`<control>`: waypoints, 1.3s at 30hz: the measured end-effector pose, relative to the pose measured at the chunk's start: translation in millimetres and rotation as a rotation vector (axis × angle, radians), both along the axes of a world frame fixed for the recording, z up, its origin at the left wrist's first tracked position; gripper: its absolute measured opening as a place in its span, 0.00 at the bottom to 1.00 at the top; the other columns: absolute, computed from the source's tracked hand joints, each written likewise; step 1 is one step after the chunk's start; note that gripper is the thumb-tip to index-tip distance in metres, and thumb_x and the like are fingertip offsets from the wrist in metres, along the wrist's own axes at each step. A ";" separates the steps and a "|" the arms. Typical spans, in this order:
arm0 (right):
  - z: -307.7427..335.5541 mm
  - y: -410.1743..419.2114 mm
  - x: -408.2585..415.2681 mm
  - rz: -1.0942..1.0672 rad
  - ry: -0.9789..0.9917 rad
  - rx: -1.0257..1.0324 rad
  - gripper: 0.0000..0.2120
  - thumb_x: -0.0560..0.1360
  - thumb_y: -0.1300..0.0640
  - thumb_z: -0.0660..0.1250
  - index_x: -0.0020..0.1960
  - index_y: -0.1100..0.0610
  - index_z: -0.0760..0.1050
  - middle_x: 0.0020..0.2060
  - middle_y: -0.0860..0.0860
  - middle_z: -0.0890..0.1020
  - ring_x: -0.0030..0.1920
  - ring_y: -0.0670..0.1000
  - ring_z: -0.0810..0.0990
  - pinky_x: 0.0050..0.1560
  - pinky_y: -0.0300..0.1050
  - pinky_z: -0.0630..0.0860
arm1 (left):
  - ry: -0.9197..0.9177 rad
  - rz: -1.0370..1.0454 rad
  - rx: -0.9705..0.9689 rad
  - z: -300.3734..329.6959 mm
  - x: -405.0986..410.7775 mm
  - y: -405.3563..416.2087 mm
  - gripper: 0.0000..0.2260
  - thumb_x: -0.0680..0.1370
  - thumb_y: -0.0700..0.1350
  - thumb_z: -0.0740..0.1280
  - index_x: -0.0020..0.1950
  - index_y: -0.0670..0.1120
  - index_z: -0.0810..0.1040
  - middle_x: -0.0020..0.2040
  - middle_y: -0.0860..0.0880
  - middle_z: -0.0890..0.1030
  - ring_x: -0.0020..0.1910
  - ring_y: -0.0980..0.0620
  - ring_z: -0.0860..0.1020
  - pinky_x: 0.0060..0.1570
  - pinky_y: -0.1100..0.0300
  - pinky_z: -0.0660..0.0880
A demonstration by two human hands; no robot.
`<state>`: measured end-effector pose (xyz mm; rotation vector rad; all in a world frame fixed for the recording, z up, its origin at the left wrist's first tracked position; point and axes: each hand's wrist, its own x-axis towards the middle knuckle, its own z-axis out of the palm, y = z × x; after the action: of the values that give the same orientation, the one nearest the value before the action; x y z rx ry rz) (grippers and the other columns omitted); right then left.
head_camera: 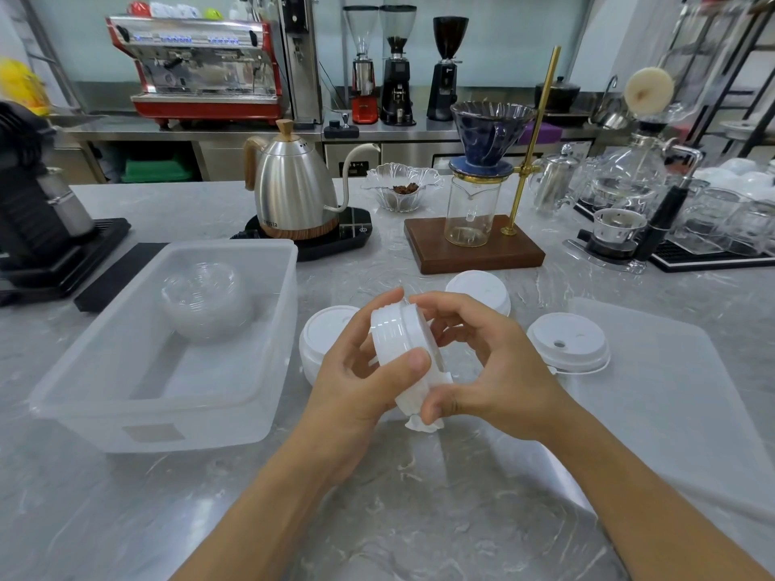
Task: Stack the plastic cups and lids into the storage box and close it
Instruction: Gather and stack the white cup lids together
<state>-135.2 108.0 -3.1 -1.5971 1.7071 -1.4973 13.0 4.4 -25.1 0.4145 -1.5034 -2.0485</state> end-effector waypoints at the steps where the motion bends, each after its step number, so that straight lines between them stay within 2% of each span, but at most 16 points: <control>1: 0.3 0.3 0.1 0.003 0.009 0.001 0.41 0.53 0.44 0.82 0.65 0.42 0.75 0.57 0.47 0.81 0.56 0.50 0.80 0.59 0.42 0.78 | -0.001 0.003 0.001 0.1 0.0 -0.1 0.33 0.63 0.52 0.79 0.68 0.61 0.79 0.60 0.50 0.86 0.62 0.44 0.84 0.51 0.46 0.84; 6: -1.2 -0.1 1.2 0.000 0.050 0.006 0.41 0.55 0.42 0.81 0.66 0.43 0.74 0.57 0.45 0.80 0.57 0.50 0.79 0.59 0.47 0.78 | -0.005 0.007 0.018 1.4 0.1 -0.2 0.29 0.64 0.52 0.78 0.65 0.61 0.81 0.57 0.51 0.87 0.59 0.45 0.85 0.49 0.49 0.84; 11: -5.0 -1.5 -0.2 -0.012 0.090 0.046 0.40 0.57 0.36 0.79 0.67 0.39 0.72 0.58 0.40 0.79 0.60 0.48 0.78 0.59 0.47 0.79 | -0.005 0.004 0.021 3.2 0.5 -0.1 0.30 0.65 0.52 0.78 0.67 0.57 0.80 0.57 0.50 0.87 0.58 0.45 0.86 0.47 0.48 0.84; 13: -2.1 -0.7 -2.2 0.012 0.075 0.045 0.41 0.61 0.28 0.74 0.69 0.42 0.71 0.60 0.40 0.78 0.61 0.50 0.78 0.61 0.45 0.77 | -0.004 -0.003 0.014 3.9 0.2 -0.2 0.31 0.66 0.52 0.77 0.69 0.56 0.79 0.60 0.48 0.86 0.59 0.44 0.85 0.49 0.45 0.84; 15: 1.6 1.6 -11.0 -0.012 0.013 -0.008 0.40 0.66 0.25 0.66 0.70 0.48 0.72 0.62 0.43 0.78 0.60 0.50 0.78 0.60 0.45 0.76 | 0.000 0.005 0.021 5.0 -0.3 -0.3 0.30 0.65 0.53 0.77 0.68 0.57 0.79 0.56 0.51 0.86 0.53 0.48 0.86 0.46 0.49 0.84; 17: 6.0 4.2 -24.4 -0.165 0.003 -0.082 0.29 0.72 0.31 0.68 0.66 0.48 0.75 0.59 0.44 0.81 0.57 0.46 0.80 0.56 0.45 0.77 | 0.011 0.011 0.037 6.1 0.0 -1.1 0.30 0.63 0.53 0.77 0.66 0.58 0.80 0.50 0.53 0.86 0.47 0.51 0.85 0.41 0.55 0.83; 19: 5.4 7.9 -42.0 -0.453 0.121 -0.080 0.19 0.74 0.44 0.73 0.63 0.49 0.77 0.56 0.45 0.81 0.52 0.44 0.80 0.56 0.45 0.78 | 0.015 0.009 0.052 6.6 0.4 -1.5 0.30 0.62 0.53 0.77 0.65 0.57 0.80 0.49 0.53 0.86 0.46 0.52 0.85 0.40 0.57 0.82; 20: 3.6 10.7 -51.9 -0.596 0.209 -0.022 0.19 0.74 0.48 0.74 0.63 0.50 0.78 0.56 0.47 0.81 0.52 0.46 0.79 0.57 0.46 0.77 | 0.018 0.009 0.063 6.8 0.6 -1.6 0.30 0.62 0.53 0.77 0.65 0.57 0.80 0.49 0.53 0.86 0.46 0.52 0.85 0.40 0.57 0.82; 22: -0.3 17.7 -69.5 -0.784 0.350 0.190 0.21 0.74 0.50 0.75 0.64 0.53 0.77 0.60 0.51 0.79 0.58 0.53 0.77 0.62 0.51 0.73 | 0.024 0.007 0.081 7.2 0.5 -1.4 0.30 0.62 0.53 0.77 0.64 0.57 0.81 0.50 0.52 0.86 0.46 0.52 0.85 0.40 0.58 0.82; 25: -3.5 25.2 -83.9 -0.900 0.447 0.543 0.27 0.73 0.44 0.72 0.68 0.52 0.74 0.67 0.56 0.74 0.68 0.60 0.70 0.67 0.56 0.65 | 0.022 0.010 0.084 6.8 0.3 -1.3 0.29 0.61 0.53 0.78 0.62 0.58 0.82 0.50 0.52 0.86 0.46 0.52 0.85 0.41 0.58 0.83; 28: -5.9 28.1 -86.9 -0.915 0.484 0.737 0.32 0.72 0.38 0.71 0.71 0.51 0.70 0.68 0.56 0.73 0.69 0.61 0.68 0.66 0.56 0.64 | 0.017 0.014 0.079 7.2 0.5 -1.3 0.29 0.61 0.53 0.78 0.62 0.58 0.82 0.49 0.53 0.86 0.47 0.53 0.85 0.41 0.58 0.83; 33: -8.9 27.4 -87.6 -0.920 0.540 0.872 0.35 0.70 0.34 0.70 0.70 0.51 0.70 0.66 0.56 0.74 0.67 0.60 0.70 0.63 0.55 0.66 | 0.004 0.017 0.083 6.7 0.3 -0.5 0.29 0.60 0.53 0.78 0.62 0.59 0.83 0.50 0.53 0.87 0.47 0.52 0.86 0.41 0.57 0.83; 39: -8.9 27.1 -87.8 -0.908 0.522 0.812 0.33 0.70 0.40 0.72 0.71 0.51 0.70 0.65 0.57 0.76 0.67 0.61 0.71 0.63 0.54 0.67 | -0.005 0.014 0.084 6.1 0.8 -0.5 0.29 0.60 0.54 0.78 0.62 0.59 0.82 0.51 0.51 0.86 0.47 0.50 0.86 0.40 0.56 0.83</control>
<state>-223.0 135.0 -12.0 -0.7957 3.0394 -0.4113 13.8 3.9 -19.0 0.4622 -1.4169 -2.1064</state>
